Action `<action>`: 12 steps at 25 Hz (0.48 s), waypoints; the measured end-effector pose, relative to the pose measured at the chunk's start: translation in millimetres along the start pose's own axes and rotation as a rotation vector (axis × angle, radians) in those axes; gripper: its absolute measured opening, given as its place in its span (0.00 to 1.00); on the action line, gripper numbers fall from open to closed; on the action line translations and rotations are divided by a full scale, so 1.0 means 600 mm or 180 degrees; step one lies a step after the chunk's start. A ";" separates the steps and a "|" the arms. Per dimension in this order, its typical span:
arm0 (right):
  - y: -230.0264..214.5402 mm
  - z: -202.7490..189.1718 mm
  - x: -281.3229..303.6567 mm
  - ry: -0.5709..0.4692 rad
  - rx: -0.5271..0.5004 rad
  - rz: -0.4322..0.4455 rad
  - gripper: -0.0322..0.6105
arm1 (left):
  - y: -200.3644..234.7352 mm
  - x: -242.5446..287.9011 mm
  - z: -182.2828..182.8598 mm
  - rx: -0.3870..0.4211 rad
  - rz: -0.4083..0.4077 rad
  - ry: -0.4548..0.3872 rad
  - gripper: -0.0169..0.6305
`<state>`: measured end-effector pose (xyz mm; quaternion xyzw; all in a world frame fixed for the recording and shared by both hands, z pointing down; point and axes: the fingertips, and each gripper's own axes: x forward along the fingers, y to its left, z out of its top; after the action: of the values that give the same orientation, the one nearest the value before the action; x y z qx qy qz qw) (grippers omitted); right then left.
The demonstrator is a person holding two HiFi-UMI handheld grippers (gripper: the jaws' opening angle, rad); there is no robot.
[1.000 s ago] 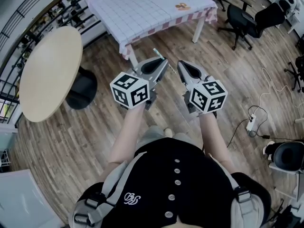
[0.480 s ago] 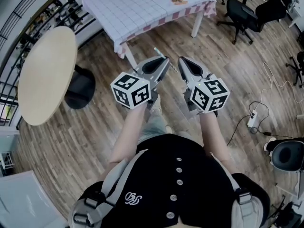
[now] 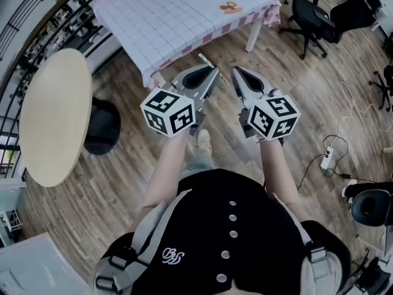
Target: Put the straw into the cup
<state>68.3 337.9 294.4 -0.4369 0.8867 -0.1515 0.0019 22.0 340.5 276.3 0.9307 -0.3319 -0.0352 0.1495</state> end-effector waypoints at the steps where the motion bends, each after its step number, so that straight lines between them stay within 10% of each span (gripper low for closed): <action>1: -0.008 0.009 0.022 0.0003 -0.0014 -0.0002 0.05 | 0.019 0.011 0.012 0.0004 -0.0012 -0.0010 0.06; 12: -0.078 0.089 0.237 -0.0037 -0.0129 -0.0016 0.05 | 0.219 0.099 0.097 0.0055 -0.0007 -0.0073 0.06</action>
<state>24.2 186.7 274.1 -0.4400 0.8884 -0.1309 -0.0021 -20.8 191.8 262.4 0.9319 -0.3329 -0.0432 0.1376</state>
